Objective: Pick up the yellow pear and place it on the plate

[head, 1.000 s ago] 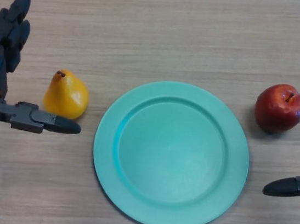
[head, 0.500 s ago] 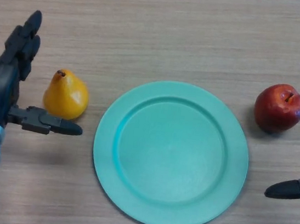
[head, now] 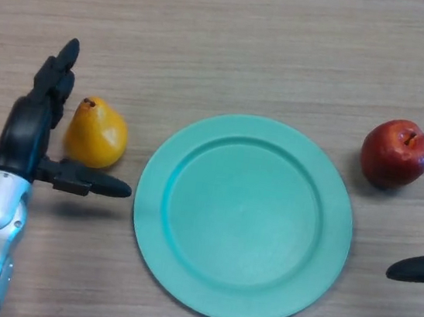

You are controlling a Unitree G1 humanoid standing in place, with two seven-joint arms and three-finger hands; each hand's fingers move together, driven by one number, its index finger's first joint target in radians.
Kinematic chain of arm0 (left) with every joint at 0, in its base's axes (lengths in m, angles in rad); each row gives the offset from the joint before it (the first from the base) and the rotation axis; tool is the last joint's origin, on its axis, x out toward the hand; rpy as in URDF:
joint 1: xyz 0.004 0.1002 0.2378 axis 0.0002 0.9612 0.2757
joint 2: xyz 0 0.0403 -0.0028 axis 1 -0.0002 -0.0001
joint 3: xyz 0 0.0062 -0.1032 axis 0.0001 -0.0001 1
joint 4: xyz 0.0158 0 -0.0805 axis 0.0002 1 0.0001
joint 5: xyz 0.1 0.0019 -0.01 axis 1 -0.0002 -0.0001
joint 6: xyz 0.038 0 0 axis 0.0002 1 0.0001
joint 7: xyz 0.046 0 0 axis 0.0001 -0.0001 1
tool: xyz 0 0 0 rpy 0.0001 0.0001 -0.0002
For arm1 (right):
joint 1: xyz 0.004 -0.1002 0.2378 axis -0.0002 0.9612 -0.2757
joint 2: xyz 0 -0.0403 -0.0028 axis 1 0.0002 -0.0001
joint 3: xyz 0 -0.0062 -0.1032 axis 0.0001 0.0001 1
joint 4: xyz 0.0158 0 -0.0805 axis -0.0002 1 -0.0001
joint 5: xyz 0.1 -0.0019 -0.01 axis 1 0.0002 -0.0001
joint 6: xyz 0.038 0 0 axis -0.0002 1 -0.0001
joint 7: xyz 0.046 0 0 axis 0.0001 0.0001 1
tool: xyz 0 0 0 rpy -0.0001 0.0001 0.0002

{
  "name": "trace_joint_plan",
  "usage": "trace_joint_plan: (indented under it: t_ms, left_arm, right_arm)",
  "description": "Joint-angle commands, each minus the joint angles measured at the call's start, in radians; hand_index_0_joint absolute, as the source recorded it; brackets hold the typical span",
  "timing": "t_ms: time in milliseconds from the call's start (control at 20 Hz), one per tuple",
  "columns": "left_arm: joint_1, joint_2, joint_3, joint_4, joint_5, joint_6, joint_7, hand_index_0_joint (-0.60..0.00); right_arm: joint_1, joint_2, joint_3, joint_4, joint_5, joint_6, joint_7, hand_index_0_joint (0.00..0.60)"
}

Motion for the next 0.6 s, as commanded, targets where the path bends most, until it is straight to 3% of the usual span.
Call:
trace_joint_plan:
  t_ms: [50, 350, 400, 450, 500, 550, 600]
  left_arm:
    - [-0.080, 0.039, 0.031, 0.020, -0.003, -0.171, 0.044, 0.000]
    - [-0.125, 0.013, 0.014, 0.109, -0.016, -0.227, 0.014, 0.000]
    - [-0.127, 0.014, 0.012, 0.114, -0.005, -0.232, 0.025, -0.150]
    - [-0.130, 0.014, 0.010, 0.122, 0.006, -0.235, 0.036, -0.249]
    - [-0.138, 0.017, 0.007, 0.141, 0.041, -0.244, 0.078, -0.400]
    - [-0.150, 0.029, -0.002, 0.178, 0.127, -0.250, 0.173, -0.545]
    - [-0.156, 0.035, -0.006, 0.195, 0.167, -0.246, 0.218, -0.600]
  right_arm:
    - [-0.006, -0.026, -0.083, -0.051, -0.010, -0.148, -0.005, 0.000]
    - [0.011, -0.021, -0.121, -0.085, 0.008, -0.118, 0.012, 0.000]
    - [0.011, -0.021, -0.122, -0.088, 0.008, -0.115, 0.011, 0.000]
    - [0.012, -0.021, -0.125, -0.091, 0.009, -0.109, 0.011, 0.000]
    - [0.013, -0.019, -0.130, -0.101, 0.012, -0.098, 0.010, 0.000]
    - [0.016, -0.015, -0.135, -0.107, -0.001, -0.102, 0.006, 0.000]
    - [0.017, -0.014, -0.136, -0.109, -0.009, -0.105, 0.005, 0.000]
